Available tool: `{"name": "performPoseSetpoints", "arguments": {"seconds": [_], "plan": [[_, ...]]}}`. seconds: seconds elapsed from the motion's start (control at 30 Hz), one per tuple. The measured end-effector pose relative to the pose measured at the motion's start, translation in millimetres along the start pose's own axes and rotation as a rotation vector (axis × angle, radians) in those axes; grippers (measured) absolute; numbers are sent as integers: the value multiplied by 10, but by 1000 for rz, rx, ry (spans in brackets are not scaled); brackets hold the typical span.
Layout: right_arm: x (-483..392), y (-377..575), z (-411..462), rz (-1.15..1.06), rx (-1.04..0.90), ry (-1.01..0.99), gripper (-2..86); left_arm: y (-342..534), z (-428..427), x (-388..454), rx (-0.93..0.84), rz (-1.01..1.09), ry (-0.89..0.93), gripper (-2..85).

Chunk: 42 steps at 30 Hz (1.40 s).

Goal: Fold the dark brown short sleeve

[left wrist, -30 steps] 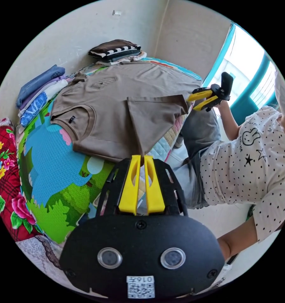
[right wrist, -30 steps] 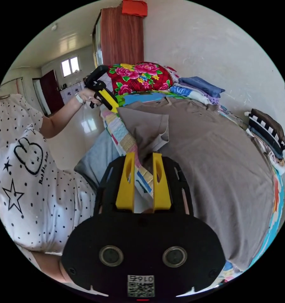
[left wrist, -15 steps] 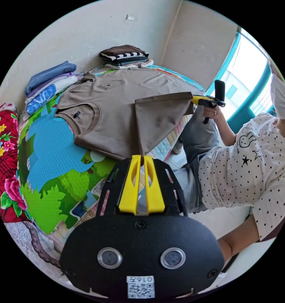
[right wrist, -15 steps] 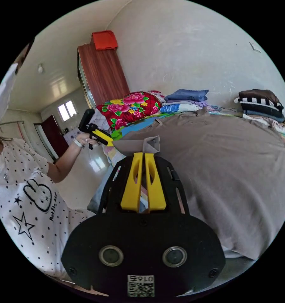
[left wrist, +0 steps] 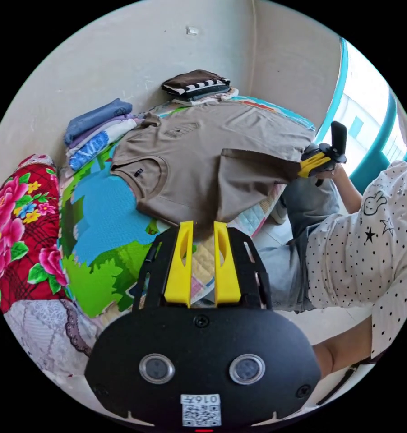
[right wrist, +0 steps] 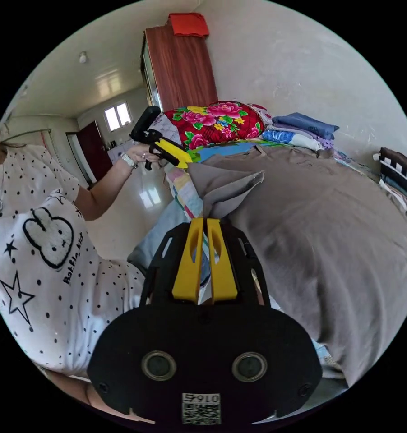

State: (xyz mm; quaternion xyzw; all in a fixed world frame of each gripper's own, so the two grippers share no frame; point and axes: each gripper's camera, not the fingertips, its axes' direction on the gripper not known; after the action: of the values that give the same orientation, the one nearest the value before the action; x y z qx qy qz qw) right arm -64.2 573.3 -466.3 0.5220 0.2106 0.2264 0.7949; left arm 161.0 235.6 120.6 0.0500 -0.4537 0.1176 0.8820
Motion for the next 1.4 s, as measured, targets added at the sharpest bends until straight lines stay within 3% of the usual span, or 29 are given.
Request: {"name": "performPoseSetpoints", "arguments": {"seconds": [0.13,0.23,0.3,0.37,0.67,0.77,1.07,1.4], "plan": [[196,33,-182,172,65,96,8,61,-174,-139,111,-88,12,62],[276,25,-78,198,-79,80,18,-41,-151,-140,243,-64,176,66],[264,19,-49,213,-83,123,29,-221,17,-169,320,-72,350,81],[231,2,-45,211,-67,90,50,-398,204,-207,296,-101,395,85],[111,-36,-73,238,-28,104,58,-1014,957,-141,34,-131,324,43],[-11,-38,-91,179,-5,68,40,-936,893,-127,34,-88,322,-1],[-332,-25,-65,-15,-82,132,51,-207,422,-319,309,-103,470,-10],[-447,-365,-91,-143,-41,196,91,-54,355,-217,286,-82,424,-10]]}}
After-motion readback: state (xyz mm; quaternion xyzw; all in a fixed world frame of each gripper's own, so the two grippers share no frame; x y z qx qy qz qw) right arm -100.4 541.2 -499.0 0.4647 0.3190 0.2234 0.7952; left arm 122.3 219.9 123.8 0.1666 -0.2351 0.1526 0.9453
